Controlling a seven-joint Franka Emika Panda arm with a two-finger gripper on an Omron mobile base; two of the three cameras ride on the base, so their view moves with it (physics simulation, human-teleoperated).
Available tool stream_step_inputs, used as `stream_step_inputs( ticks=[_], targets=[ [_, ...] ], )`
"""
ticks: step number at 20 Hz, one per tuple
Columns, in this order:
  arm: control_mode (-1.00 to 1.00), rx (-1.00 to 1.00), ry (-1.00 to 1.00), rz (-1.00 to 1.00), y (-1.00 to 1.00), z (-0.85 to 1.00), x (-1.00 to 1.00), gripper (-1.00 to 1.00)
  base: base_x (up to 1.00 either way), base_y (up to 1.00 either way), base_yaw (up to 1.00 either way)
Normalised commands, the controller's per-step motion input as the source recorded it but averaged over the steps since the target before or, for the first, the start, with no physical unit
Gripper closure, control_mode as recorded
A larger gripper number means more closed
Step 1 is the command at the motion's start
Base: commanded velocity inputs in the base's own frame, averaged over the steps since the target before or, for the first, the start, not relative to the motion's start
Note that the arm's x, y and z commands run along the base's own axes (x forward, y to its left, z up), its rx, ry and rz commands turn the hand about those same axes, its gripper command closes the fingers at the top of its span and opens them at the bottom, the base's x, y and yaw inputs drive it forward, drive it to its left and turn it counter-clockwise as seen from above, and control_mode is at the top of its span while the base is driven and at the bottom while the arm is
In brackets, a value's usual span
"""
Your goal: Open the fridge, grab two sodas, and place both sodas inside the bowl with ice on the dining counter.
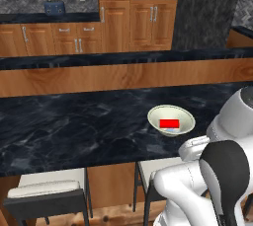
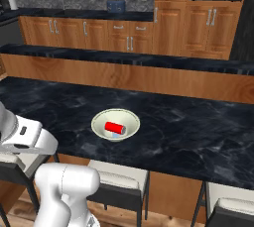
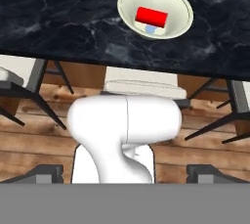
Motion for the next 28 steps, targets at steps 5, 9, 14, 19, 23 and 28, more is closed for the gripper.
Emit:
stream_step_inputs(
  ticks=[5, 9, 14, 19, 23, 28],
  targets=[
    [-1.0, 0.02, -0.03, 0.0, -0.12, 0.0, -0.01, -1.0, 0.0, 0.0, 0.0],
    [-1.0, 0.0, 0.0, 0.0, 0.0, 0.0, 0.0, -1.0, 0.0, 0.0, 0.0],
    [1.0, 0.0, 0.0, 0.0, 0.01, 0.0, -0.02, -1.0, -0.22, 0.45, 0.03],
    [1.0, 0.0, 0.0, 0.0, 0.0, 0.0, 0.0, -1.0, -0.22, 0.99, 0.13],
    [1.0, 0.0, 0.0, 0.0, 0.0, 0.0, 0.0, -1.0, -0.02, 1.0, 0.23],
    [1.0, 0.0, 0.0, 0.0, 0.0, 0.0, 0.0, -1.0, 0.0, 1.0, 0.32]
  ],
)
